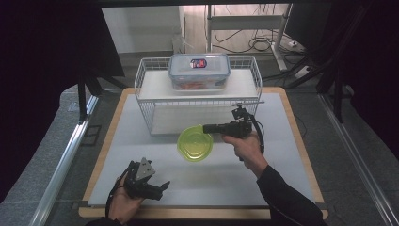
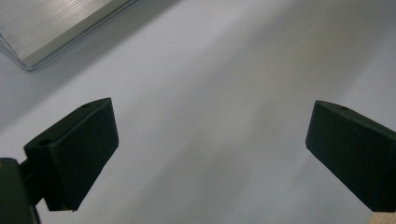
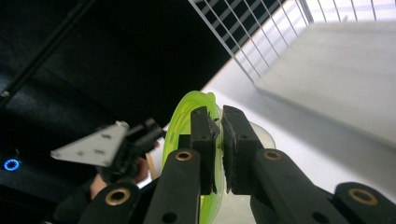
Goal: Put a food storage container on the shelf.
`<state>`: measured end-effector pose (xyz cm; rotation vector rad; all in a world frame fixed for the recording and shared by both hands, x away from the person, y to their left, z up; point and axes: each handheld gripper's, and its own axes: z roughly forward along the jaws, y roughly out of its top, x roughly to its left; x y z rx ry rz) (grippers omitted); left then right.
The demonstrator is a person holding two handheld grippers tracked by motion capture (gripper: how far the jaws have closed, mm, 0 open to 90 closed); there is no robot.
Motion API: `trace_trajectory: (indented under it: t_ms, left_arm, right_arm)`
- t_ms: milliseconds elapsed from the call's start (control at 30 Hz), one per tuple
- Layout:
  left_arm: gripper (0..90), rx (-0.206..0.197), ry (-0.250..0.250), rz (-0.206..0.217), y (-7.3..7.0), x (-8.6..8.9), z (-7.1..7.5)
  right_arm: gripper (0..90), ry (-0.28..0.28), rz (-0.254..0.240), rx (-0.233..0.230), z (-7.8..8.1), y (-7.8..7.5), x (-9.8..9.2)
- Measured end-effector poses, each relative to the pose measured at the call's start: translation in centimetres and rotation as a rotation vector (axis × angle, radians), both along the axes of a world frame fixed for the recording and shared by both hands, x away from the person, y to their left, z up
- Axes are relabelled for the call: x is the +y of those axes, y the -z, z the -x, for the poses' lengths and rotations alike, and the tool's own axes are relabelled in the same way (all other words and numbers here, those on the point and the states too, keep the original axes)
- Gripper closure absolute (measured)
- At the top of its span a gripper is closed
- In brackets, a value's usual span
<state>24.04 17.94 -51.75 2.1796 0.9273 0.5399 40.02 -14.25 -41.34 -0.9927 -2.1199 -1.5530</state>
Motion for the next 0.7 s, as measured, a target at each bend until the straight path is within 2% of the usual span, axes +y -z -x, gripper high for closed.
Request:
trace_trajectory:
  t_ms: [333,700]
  left_arm:
    - [2.1,-0.003,0.005,0.000,0.0,0.0,0.0]
    - [2.2,-0.005,0.006,-0.001,0.0,-0.1,0.0]
  right_arm:
    - [84.5,0.024,-0.048,-0.033,-0.4,-6.1,-1.0]
    - [84.5,0.075,-0.108,-0.083,-2.3,-12.0,-1.9]
